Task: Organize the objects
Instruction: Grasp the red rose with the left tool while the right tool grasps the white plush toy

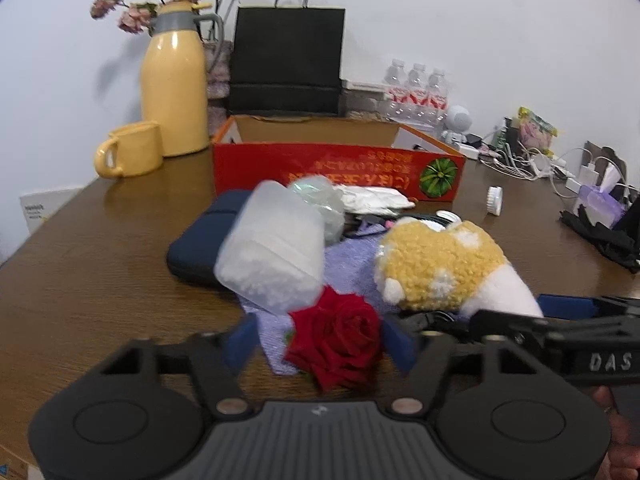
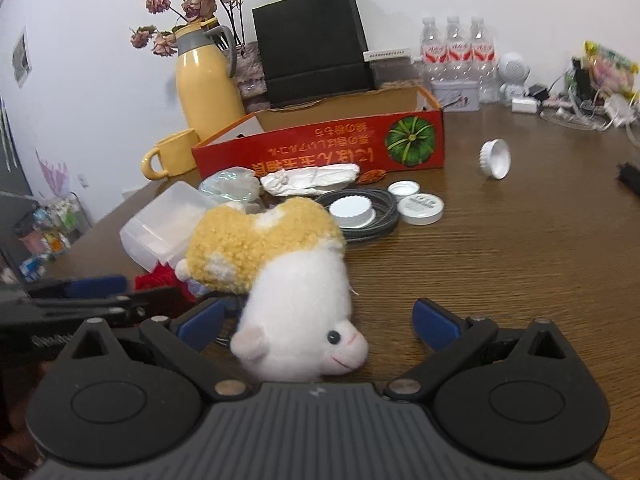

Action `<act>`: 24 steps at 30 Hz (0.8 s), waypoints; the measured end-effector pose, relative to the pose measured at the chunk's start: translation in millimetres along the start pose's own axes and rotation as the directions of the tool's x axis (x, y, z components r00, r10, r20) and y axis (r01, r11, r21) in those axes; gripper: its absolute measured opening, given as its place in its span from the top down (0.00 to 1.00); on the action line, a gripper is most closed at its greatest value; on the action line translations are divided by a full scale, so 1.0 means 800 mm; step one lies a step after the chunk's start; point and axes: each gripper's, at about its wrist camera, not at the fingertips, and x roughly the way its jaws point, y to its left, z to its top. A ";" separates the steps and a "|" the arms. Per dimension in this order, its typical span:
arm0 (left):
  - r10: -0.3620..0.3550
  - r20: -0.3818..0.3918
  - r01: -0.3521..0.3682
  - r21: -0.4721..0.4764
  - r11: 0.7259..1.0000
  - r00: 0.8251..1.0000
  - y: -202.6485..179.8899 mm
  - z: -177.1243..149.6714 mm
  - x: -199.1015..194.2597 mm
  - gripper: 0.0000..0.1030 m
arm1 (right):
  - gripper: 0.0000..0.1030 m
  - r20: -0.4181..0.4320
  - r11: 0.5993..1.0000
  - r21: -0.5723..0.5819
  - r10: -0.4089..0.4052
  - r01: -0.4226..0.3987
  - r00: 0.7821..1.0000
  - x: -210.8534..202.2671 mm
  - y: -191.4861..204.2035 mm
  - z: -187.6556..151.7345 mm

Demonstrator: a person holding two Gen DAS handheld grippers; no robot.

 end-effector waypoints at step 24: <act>-0.065 0.068 0.068 -0.034 0.997 0.996 0.013 0.005 -0.031 0.57 | 0.52 0.097 0.998 0.031 0.047 -0.050 0.994 -0.023 0.001 0.005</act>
